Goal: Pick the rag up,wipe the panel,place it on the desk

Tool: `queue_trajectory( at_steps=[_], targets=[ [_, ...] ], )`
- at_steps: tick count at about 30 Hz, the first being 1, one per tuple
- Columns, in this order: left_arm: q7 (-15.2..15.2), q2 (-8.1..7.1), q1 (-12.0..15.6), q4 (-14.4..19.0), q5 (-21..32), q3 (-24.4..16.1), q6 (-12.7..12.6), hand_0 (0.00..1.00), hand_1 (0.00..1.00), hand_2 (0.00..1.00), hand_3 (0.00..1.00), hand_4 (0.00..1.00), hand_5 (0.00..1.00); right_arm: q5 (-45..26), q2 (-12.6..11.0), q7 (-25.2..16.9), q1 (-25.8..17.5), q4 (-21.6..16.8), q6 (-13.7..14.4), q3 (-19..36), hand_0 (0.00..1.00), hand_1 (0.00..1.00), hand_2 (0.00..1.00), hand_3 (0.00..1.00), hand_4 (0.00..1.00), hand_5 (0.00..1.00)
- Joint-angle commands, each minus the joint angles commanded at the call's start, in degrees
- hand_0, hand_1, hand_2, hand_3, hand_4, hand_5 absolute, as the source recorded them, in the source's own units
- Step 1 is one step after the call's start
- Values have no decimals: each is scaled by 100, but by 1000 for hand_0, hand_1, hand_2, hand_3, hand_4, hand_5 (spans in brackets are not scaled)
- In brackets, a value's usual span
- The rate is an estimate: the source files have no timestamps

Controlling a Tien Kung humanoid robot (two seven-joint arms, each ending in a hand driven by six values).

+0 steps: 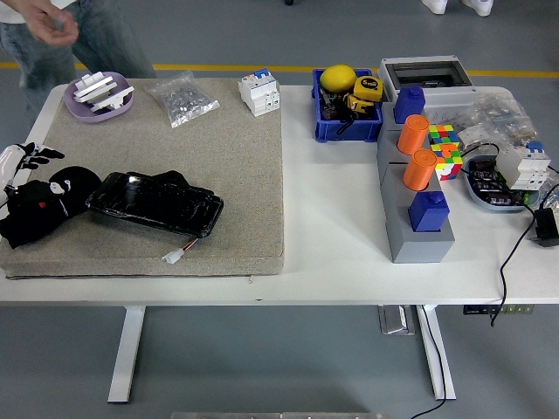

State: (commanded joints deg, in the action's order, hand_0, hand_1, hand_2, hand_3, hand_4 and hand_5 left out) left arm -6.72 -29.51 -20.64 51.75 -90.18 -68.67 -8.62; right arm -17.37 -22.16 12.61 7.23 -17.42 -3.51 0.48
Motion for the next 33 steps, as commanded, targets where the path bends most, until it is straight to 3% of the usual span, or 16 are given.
queue_trajectory(
  at_steps=[8,28,29,33],
  targets=[
    [-24,-19,-336,-642,14,309,-54,756,782,759,642,877,260,32,-26,-10,22,-20,3,28,767,594,695,648,998,538],
    [155,191,-681,-1188,1,884,56,752,783,764,639,870,236,187,-46,-67,38,-60,68,169,767,592,695,647,998,539],
    [158,199,-695,-1215,20,905,53,652,769,765,637,863,232,207,-48,-72,36,-65,72,191,767,591,694,647,998,538],
    [194,218,-736,-1313,84,1003,33,652,769,765,637,863,232,222,-53,-86,33,-68,89,230,767,591,694,647,998,538]
  ],
)
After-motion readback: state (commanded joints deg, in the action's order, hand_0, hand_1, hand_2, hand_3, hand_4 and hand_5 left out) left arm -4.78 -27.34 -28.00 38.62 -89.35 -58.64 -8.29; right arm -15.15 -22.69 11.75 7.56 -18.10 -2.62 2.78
